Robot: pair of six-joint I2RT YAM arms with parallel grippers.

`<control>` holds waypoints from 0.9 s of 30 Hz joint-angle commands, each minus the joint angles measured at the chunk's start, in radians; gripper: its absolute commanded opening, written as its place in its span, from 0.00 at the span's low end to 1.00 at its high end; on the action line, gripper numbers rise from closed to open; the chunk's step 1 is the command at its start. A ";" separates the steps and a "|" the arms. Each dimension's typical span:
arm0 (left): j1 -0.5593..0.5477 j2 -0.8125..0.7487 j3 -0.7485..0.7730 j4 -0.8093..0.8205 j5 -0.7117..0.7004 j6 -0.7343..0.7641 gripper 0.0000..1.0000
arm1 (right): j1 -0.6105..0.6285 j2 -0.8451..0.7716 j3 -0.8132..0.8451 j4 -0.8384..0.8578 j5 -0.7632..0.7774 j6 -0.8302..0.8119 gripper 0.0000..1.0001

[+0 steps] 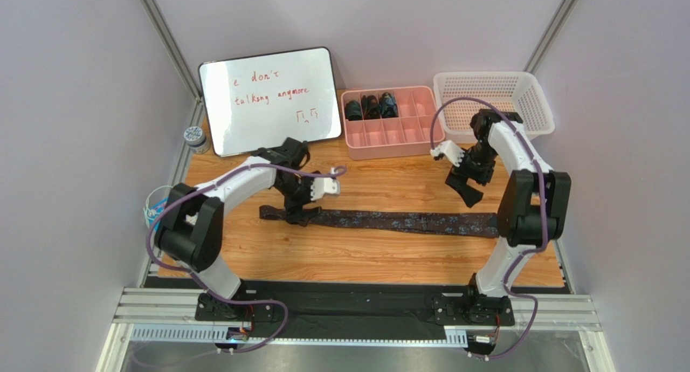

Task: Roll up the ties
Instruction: Flatten out the tie at the center of the board.

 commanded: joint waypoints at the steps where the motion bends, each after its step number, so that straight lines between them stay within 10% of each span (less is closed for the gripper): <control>1: 0.136 -0.163 0.050 -0.010 0.183 -0.161 0.96 | 0.152 -0.219 -0.080 0.023 -0.212 0.094 1.00; 12: 0.423 -0.405 -0.018 -0.090 0.200 -0.198 1.00 | 0.787 -0.158 -0.154 0.417 -0.162 0.456 1.00; 22: 0.548 -0.614 -0.055 -0.038 0.262 -0.452 1.00 | 0.909 0.083 -0.048 0.515 -0.062 0.476 1.00; 27: 0.566 -0.827 -0.168 0.077 0.320 -0.512 0.99 | 0.907 0.106 -0.054 0.500 -0.088 0.435 0.81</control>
